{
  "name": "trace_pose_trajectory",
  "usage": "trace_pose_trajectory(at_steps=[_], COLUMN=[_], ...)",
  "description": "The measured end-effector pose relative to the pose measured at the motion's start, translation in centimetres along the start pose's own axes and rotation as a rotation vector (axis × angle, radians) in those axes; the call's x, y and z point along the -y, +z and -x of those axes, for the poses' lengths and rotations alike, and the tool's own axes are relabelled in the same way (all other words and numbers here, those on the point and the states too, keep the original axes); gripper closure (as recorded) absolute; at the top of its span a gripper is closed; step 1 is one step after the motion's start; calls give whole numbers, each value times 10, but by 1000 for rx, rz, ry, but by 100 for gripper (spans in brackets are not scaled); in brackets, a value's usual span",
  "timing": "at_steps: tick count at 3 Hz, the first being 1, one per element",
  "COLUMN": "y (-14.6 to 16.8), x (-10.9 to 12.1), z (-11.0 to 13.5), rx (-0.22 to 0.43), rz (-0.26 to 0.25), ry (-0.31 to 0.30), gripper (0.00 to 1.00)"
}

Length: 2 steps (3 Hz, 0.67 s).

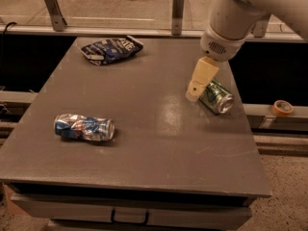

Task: Place green can upright

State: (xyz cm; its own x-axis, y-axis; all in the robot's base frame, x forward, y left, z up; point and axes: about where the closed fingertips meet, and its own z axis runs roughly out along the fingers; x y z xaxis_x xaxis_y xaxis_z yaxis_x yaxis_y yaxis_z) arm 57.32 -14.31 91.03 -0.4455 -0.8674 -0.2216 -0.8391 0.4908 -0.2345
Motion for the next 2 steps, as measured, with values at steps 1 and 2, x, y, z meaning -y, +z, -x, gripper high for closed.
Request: trace_pose_trajectory(at_steps=[1,2], y=[37,58], x=[16,21], z=[2,-2], rx=[-37,-61], rz=[22,37], ry=[119,198], gripper=[0,0])
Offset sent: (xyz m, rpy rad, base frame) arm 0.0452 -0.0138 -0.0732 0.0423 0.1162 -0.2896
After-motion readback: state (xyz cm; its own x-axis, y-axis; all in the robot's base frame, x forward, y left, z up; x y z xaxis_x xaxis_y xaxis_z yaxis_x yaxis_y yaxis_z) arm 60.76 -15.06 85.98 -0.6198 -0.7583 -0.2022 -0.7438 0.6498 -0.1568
